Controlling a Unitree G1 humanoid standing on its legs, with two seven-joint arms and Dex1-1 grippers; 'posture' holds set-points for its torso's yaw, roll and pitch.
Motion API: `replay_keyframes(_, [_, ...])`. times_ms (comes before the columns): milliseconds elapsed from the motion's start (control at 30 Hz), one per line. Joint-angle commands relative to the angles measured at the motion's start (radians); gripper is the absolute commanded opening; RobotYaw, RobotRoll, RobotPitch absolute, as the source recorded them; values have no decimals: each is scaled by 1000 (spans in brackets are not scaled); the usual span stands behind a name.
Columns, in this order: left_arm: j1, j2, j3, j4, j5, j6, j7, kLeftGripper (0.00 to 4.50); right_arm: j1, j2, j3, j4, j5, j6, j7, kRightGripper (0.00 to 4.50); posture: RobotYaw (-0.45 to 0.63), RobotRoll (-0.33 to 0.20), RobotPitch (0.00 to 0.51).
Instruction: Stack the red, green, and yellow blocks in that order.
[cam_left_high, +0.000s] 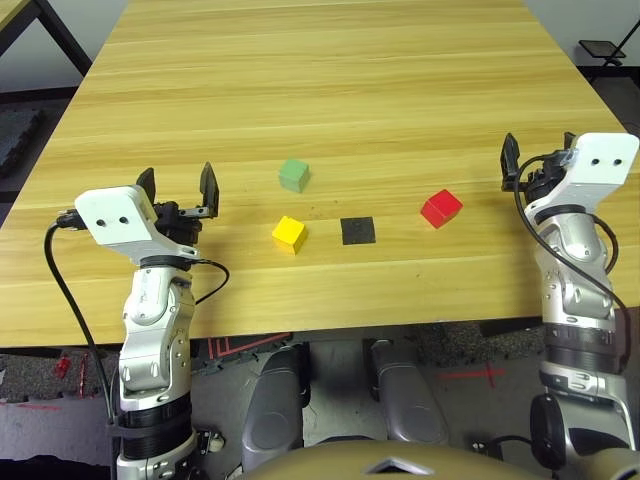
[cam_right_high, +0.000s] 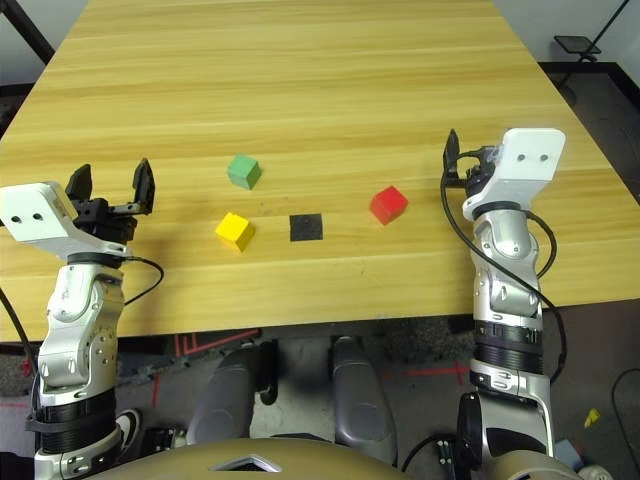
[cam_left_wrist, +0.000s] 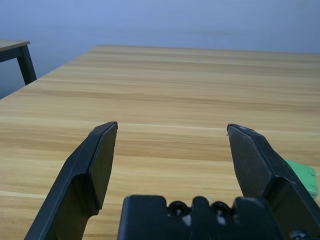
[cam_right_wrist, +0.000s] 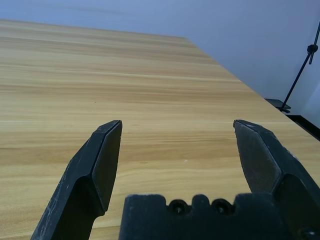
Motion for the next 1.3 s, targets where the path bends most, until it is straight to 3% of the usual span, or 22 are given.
replay_keyframes(33, [8, 0, -2, 13, 4, -14, -7, 4453, 18, 0, -3, 6, -5, -8, -2, 4500, 313, -9, 190])
replay_keyframes(233, [7, 20, 15, 9, -32, 9, -40, 4453, 53, 8, -1, -38, -1, 6, -5, 4500, 311, -6, 210])
replay_keyframes(367, [-29, 129, 73, 84, -105, -16, -166, 4453, 54, 2, 25, -58, 7, 29, 32, 4500, 350, -23, 191])
replay_keyframes(533, [-25, 170, 112, 117, -142, -45, -217, 4453, 43, -9, 39, -45, 6, 39, 68, 4500, 365, -42, 187])
replay_keyframes(667, [-4, 244, 95, 96, -222, -22, -376, 4453, 21, -79, 47, -74, 77, 110, 200, 4500, 368, -49, 191])
replay_keyframes(800, [-21, 364, 69, 178, -287, 3, -581, 4453, -17, -194, 78, -98, 179, 277, 376, 4500, 360, -57, 195])
replay_keyframes(1000, [-181, 490, -26, 426, -307, -9, -902, 4453, -65, -375, 109, -149, 331, 546, 595, 4500, 325, -85, 202])
replay_keyframes(1167, [-361, 508, -104, 654, -255, -85, -1089, 4453, -119, -474, 175, -149, 371, 711, 689, 4500, 307, -101, 205])
replay_keyframes(1300, [-489, 504, -148, 797, -210, -156, -1187, 4453, -144, -486, 229, -144, 358, 755, 716, 4500, 301, -102, 209])
